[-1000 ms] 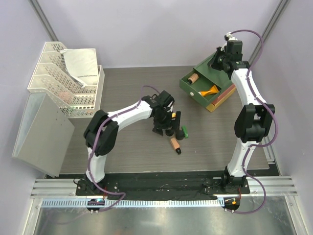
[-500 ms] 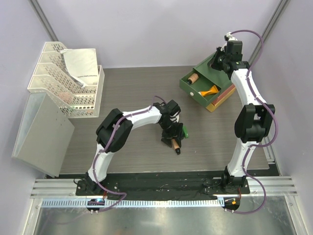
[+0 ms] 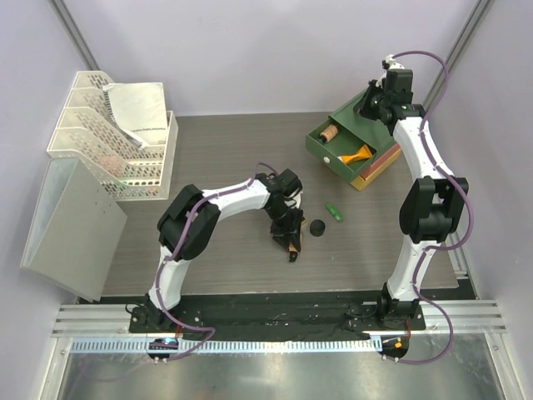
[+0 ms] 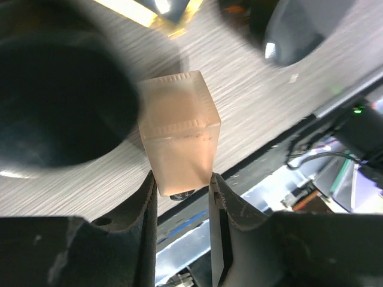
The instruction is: Organize the makeup
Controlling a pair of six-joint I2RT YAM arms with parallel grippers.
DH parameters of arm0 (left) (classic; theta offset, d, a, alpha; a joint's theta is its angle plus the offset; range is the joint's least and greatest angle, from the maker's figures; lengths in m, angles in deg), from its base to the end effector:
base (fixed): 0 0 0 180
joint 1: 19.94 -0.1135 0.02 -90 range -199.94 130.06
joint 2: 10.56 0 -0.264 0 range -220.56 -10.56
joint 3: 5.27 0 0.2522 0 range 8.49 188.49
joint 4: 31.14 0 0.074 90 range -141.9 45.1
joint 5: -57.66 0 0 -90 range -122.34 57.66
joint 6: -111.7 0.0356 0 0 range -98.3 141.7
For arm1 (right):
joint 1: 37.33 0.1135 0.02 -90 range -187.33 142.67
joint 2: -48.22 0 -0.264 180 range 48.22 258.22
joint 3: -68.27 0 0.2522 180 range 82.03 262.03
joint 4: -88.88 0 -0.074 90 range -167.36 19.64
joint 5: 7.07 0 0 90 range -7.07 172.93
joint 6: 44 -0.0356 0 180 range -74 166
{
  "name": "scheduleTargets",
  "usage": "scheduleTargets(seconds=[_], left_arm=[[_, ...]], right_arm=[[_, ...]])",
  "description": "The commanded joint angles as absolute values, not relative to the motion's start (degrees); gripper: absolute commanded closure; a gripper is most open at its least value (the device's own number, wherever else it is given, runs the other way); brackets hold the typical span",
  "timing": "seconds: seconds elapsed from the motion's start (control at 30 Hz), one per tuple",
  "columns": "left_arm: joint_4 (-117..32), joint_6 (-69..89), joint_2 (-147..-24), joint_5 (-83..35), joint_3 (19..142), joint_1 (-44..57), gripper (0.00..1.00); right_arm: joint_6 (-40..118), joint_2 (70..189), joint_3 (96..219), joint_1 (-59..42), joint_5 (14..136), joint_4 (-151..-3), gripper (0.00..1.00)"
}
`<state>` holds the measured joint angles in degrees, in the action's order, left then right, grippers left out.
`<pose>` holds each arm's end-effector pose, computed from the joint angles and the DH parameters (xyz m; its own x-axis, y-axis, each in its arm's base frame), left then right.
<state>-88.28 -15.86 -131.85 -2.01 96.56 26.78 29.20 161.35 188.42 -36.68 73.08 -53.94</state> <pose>0.2743 -0.3175 0.1532 -0.9606 0.2526 0.1157 0.1552 0.8332 -0.5307 0.4682 0.0114 0.3323 -0.5269 0.2788 -0.8029 -0.0071 0.9432 0.3322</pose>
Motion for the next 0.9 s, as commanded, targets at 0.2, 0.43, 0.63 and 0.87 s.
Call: scheduleTargets(seconds=[0.2,0.43,0.63,0.87], left_arm=[[-96.23,-8.19,-124.20,-15.01,94.79,23.83,1.00],[-97.55,-8.53,-119.72,-17.66,100.94,22.17,1.00],[-97.90,-9.06,-121.56,-15.74,116.83,20.76,1.00],[-81.27,-15.64,-123.23,-8.88,124.07,20.14,1.00]], right_arm=[[31.41,170.30,183.80,-36.27,75.37,-31.40,0.99],[31.50,170.66,184.24,-36.27,75.54,-31.31,0.99],[31.50,171.27,184.95,-36.27,75.54,-31.13,0.99],[31.41,171.89,185.83,-36.27,75.46,-30.78,0.99]])
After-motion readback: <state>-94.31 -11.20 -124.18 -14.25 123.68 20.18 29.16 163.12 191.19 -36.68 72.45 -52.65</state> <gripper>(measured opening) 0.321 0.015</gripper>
